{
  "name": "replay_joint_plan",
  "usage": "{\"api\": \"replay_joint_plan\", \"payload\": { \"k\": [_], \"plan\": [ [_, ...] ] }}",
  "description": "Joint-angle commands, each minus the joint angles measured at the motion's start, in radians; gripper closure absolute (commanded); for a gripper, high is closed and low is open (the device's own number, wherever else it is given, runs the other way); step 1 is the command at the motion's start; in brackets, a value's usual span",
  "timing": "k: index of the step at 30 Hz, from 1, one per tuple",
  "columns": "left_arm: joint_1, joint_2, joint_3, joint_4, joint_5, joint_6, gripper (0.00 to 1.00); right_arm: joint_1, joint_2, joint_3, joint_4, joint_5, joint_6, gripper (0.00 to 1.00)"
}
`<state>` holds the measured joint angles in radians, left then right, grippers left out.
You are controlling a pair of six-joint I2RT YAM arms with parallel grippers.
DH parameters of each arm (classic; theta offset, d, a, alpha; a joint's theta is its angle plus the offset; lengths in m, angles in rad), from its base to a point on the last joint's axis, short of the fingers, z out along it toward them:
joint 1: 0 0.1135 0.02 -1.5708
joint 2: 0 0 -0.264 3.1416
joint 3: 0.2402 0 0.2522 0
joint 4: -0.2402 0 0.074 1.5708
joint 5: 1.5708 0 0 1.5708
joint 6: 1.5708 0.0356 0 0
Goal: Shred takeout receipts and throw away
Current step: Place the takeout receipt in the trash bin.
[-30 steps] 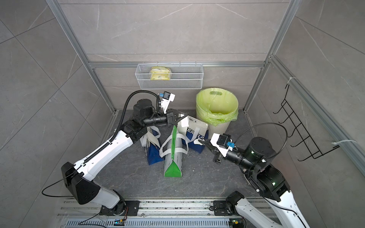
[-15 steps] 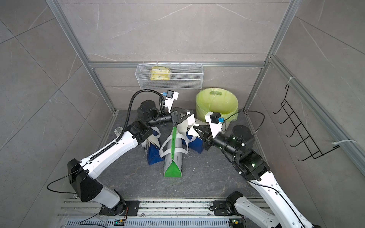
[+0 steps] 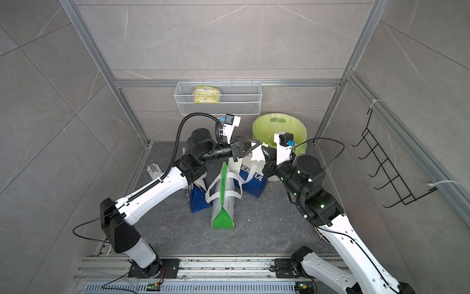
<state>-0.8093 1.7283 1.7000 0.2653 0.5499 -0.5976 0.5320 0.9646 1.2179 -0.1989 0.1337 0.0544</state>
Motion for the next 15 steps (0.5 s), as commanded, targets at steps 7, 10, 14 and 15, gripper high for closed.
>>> {"api": "replay_joint_plan", "payload": {
  "k": [7,10,14,15],
  "plan": [
    [-0.001,0.331,0.379,-0.067,-0.168,0.034,1.0,-0.15,0.202,0.114,0.063,0.235,-0.019,1.0],
    [-0.002,0.434,0.491,-0.087,-0.232,0.039,1.0,-0.245,0.278,0.148,0.064,0.188,0.046,1.0],
    [-0.002,0.543,0.618,-0.116,-0.324,0.06,1.0,-0.365,0.36,0.175,0.081,0.098,0.132,1.0],
    [-0.002,0.566,0.648,-0.118,-0.342,0.061,1.0,-0.391,0.38,0.184,0.083,0.086,0.148,1.0]
  ]
}}
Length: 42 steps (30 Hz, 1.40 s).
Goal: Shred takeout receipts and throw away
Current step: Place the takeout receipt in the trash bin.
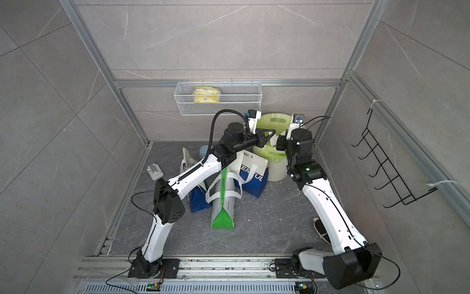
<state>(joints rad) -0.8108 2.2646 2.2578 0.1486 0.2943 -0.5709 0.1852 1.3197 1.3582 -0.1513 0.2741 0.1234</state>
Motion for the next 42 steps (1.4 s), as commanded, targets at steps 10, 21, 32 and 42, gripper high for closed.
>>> {"api": "replay_joint_plan", "payload": {
  "k": [10,21,32,42],
  "plan": [
    [-0.003,0.116,0.186,-0.068,-0.144,0.073,0.92,-0.119,0.146,0.092,0.019,-0.195,0.097,0.95],
    [-0.01,0.098,0.187,-0.081,-0.146,0.11,0.4,-0.128,0.179,0.123,-0.019,-0.232,0.095,0.41],
    [-0.018,-0.068,0.178,-0.181,-0.099,0.137,0.33,-0.128,0.071,0.182,-0.171,-0.233,0.142,0.35],
    [-0.021,-0.572,-0.283,-0.397,-0.254,0.188,0.34,-0.092,-0.13,0.123,-0.425,-0.453,0.257,0.34]
  ]
}}
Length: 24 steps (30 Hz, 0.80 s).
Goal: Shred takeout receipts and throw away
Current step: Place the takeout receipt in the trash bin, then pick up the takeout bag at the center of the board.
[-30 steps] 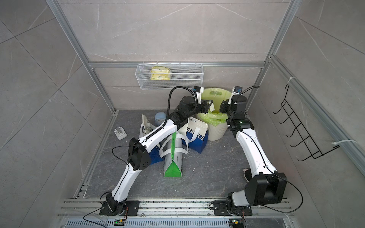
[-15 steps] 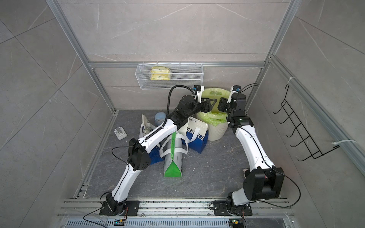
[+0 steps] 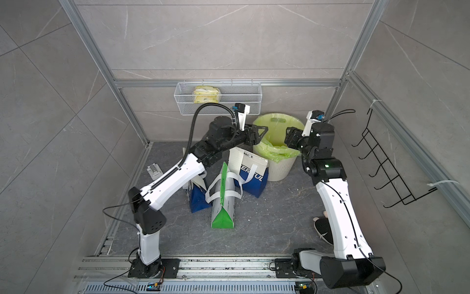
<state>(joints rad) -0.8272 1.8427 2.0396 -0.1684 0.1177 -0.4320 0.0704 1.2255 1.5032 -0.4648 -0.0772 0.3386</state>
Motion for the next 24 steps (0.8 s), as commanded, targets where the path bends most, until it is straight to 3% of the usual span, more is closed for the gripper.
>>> {"api": "replay_joint_plan", "payload": {
  "k": [1,7,12,16,19,24],
  "plan": [
    [-0.004,-0.203,-0.107,-0.122,-0.114,0.062,0.34,0.044,-0.053,-0.042,-0.117,-0.114,0.04,0.34],
    [-0.003,-0.444,-0.226,-0.417,-0.432,0.114,0.34,0.234,-0.128,-0.134,-0.118,-0.108,0.009,0.35],
    [0.024,-0.504,-0.256,-0.663,-0.674,0.105,0.33,0.374,-0.132,-0.164,-0.1,-0.107,0.026,0.35],
    [0.143,-0.474,-0.273,-0.774,-0.624,0.037,0.35,0.476,-0.109,-0.172,-0.088,-0.092,0.014,0.36],
    [0.233,-0.46,-0.311,-0.759,-0.554,0.001,0.35,0.571,-0.089,-0.169,-0.052,-0.07,0.004,0.36],
    [0.334,-0.408,-0.363,-0.711,-0.53,-0.052,0.38,0.729,-0.037,-0.128,-0.019,-0.021,-0.035,0.36]
  ]
}}
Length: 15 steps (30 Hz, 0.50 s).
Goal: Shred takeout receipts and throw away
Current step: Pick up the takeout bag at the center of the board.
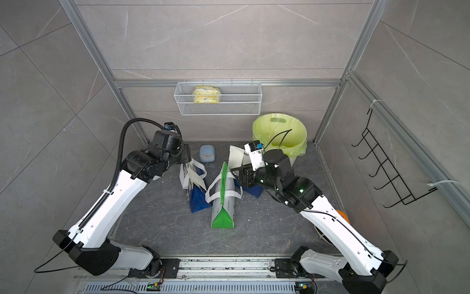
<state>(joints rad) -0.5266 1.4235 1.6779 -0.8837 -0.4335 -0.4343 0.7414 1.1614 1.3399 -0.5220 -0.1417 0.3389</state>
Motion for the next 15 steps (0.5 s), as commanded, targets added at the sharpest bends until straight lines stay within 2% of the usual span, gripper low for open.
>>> {"api": "replay_joint_plan", "payload": {
  "k": [1,8,15],
  "plan": [
    [0.042,0.024,-0.001,0.007,0.027,-0.055,0.38,0.08,0.039,0.044,0.039,0.057,-0.04,0.36],
    [0.072,0.089,-0.006,0.081,0.106,-0.084,0.4,0.184,0.111,0.073,0.064,0.111,-0.066,0.36],
    [0.11,0.132,-0.019,0.084,0.109,-0.093,0.5,0.211,0.153,0.097,0.072,0.117,-0.09,0.36]
  ]
}}
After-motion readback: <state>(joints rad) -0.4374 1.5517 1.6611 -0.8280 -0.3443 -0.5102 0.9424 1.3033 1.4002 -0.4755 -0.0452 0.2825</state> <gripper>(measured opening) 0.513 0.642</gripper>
